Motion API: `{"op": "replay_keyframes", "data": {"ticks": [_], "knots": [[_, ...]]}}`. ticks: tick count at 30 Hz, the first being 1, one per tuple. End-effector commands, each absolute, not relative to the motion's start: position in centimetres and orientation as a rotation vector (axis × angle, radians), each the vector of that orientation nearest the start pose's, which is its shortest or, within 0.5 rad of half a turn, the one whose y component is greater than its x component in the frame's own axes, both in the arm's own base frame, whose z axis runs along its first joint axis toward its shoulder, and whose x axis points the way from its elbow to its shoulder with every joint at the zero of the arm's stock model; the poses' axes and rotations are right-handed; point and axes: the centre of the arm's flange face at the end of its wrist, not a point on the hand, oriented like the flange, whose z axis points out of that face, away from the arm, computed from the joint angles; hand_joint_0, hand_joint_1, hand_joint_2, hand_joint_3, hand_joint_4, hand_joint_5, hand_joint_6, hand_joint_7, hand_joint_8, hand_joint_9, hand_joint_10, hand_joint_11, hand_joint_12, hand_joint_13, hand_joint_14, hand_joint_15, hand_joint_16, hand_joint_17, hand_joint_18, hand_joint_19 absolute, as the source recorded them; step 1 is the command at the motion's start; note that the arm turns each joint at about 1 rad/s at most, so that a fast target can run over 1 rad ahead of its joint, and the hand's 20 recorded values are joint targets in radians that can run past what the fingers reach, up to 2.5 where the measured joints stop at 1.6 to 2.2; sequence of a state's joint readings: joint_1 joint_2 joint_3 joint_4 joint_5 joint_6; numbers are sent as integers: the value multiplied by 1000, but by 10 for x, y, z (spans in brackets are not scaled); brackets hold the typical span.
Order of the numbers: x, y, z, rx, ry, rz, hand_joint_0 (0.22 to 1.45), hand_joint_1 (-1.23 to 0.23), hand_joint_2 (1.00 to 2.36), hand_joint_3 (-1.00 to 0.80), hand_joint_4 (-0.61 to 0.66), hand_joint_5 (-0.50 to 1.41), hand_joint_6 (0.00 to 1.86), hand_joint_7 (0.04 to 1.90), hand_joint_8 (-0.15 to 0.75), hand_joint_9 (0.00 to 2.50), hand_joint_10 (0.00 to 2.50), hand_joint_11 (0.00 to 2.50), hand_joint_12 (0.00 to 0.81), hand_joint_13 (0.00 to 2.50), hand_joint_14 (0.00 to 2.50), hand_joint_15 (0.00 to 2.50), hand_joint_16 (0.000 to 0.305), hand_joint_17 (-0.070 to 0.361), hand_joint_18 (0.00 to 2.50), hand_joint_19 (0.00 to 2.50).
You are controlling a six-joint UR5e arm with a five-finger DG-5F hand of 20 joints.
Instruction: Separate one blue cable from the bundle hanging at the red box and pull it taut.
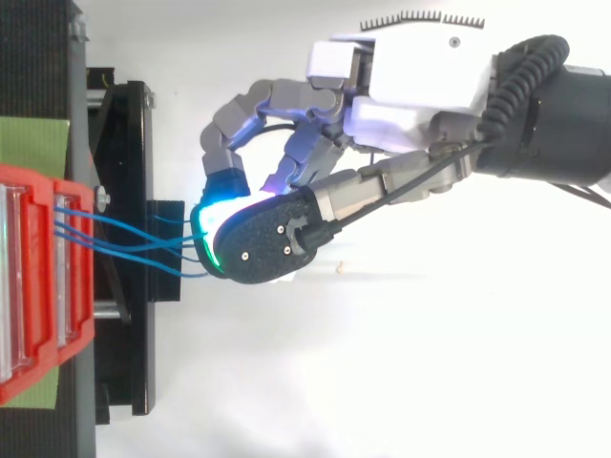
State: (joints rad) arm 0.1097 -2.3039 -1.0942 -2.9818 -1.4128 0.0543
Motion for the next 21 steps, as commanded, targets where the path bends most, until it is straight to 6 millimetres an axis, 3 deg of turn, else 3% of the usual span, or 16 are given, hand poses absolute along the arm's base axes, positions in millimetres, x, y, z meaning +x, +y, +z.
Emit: {"op": "replay_keyframes", "data": {"ticks": [1, 5, 8, 10, 11, 13, 14, 17, 19, 21], "knots": [[764, -65, 270, 1331, 1220, 1157, 753, -757, 1011, -371, -19, -214, 925, 1136, 387, 1103, 20, 1069, 392, 1065, 20, 613, 46, 103, 931, 531], [764, -65, 269, 1331, 1220, 1157, 774, -745, 1003, -460, -30, -218, 919, 1114, 371, 1169, 15, 1273, 393, 1115, 24, 716, 45, 101, 925, 547], [765, -67, 266, 1336, 1214, 1154, 777, -746, 1003, -472, -30, -219, 917, 1106, 343, 1182, 3, 1636, 390, 1224, 24, 1030, 44, 100, 960, 668], [765, -68, 266, 1334, 1210, 1153, 778, -746, 1002, -475, -31, -219, 918, 1091, 337, 1074, 607, 1583, 371, 1261, 21, 1323, 48, 108, 1017, 809], [765, -68, 266, 1335, 1209, 1154, 778, -746, 1002, -476, -28, -219, 917, 1101, 330, 1067, 625, 1602, 372, 1280, 18, 1364, 48, 109, 1023, 828], [765, -68, 266, 1335, 1209, 1154, 777, -750, 1002, -470, -21, -218, 917, 1088, 344, 1008, 975, 1531, 364, 1315, 4, 1594, 49, 110, 1097, 998], [765, -68, 266, 1335, 1209, 1154, 775, -753, 1002, -467, -20, -217, 917, 1090, 342, 1001, 1013, 1524, 363, 1319, 2, 1621, 49, 111, 1106, 1015], [765, -68, 266, 1335, 1209, 1154, 773, -756, 1003, -463, -11, -216, 917, 1077, 345, 967, 1166, 1491, 365, 1212, 519, 1552, 48, 107, 1168, 1169], [765, -69, 266, 1336, 1208, 1153, 772, -757, 1003, -460, -12, -214, 916, 1076, 346, 933, 1310, 1465, 371, 1118, 1011, 1434, 45, 102, 1239, 1297], [765, -69, 266, 1337, 1209, 1152, 772, -757, 1003, -459, -8, -214, 915, 1086, 351, 916, 1408, 1415, 375, 1078, 1278, 1382, 43, 96, 1285, 1457]]}}
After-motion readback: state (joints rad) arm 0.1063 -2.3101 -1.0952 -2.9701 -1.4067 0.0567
